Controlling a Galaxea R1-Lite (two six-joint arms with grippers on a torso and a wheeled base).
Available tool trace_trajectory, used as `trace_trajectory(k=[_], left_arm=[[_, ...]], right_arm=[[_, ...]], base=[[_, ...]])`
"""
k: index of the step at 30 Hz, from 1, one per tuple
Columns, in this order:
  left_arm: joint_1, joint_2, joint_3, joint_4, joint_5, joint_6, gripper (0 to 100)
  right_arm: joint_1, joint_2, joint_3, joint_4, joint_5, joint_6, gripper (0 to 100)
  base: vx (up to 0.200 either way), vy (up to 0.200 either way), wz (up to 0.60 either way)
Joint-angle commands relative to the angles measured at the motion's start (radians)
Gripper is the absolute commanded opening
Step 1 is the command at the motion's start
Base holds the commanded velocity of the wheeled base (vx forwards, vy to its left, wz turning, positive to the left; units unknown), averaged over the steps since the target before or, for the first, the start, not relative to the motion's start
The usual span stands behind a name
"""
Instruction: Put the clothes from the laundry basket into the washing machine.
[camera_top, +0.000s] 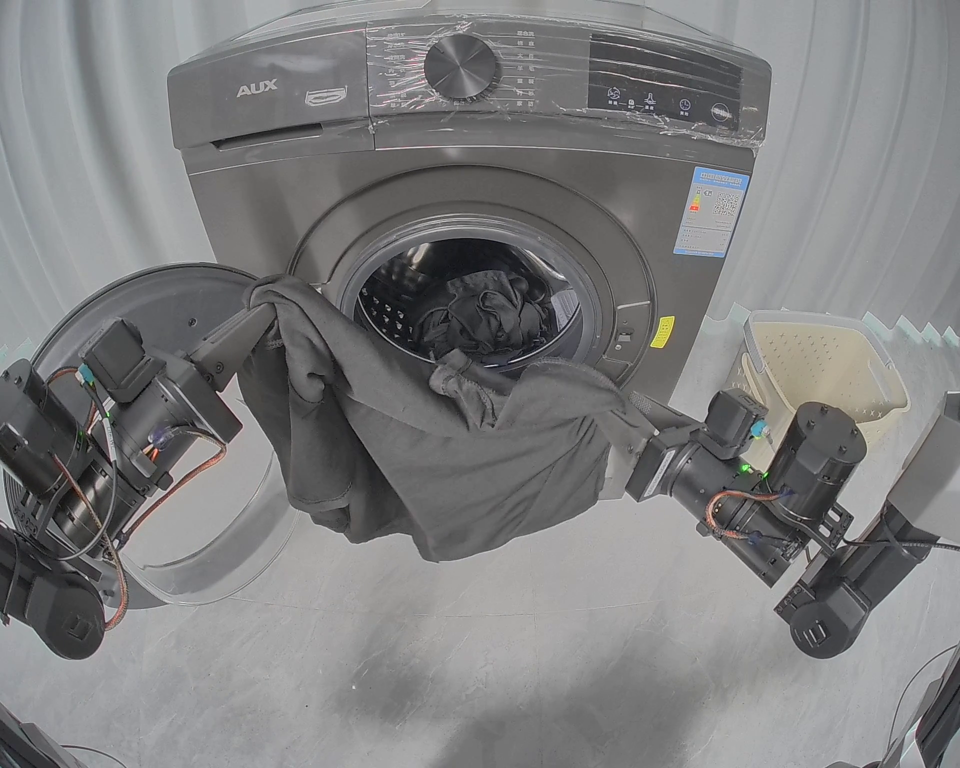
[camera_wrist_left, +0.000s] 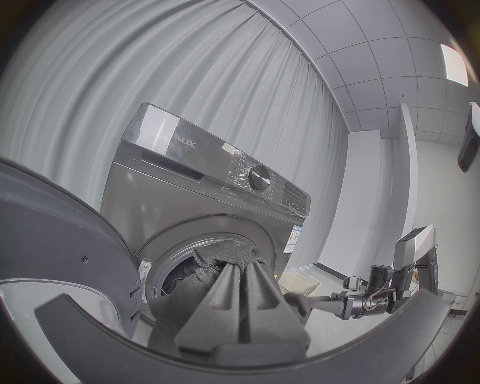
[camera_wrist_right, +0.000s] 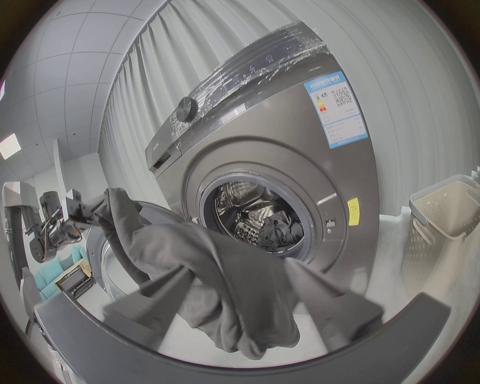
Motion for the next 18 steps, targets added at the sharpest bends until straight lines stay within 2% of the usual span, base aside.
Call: trace_trajectory(k=[1, 3, 6, 10, 18], left_arm=[[-0.010, 0.003, -0.001, -0.001, 0.001, -0.001, 0], [-0.013, 0.005, -0.003, -0.001, 0.004, -0.001, 0], [-0.023, 0.006, -0.001, -0.001, 0.006, -0.001, 0], [-0.027, 0.006, 0.002, -0.001, 0.007, -0.001, 0], [-0.053, -0.003, 0.014, -0.001, 0.009, 0.004, 0]], right_arm=[[0.003, 0.006, 0.068, 0.001, 0.007, -0.002, 100], [0.008, 0.007, 0.101, 0.001, 0.011, -0.005, 100], [0.021, 0.006, 0.157, 0.000, 0.056, -0.022, 100], [0.043, 0.007, 0.202, 0.000, 0.073, -0.023, 100], [0.063, 0.043, 0.177, 0.000, 0.073, -0.025, 100]], base=[[0.000, 0.000, 0.00], [0.000, 0.000, 0.00], [0.000, 0.000, 0.00], [0.000, 0.000, 0.00], [0.000, 0.000, 0.00]])
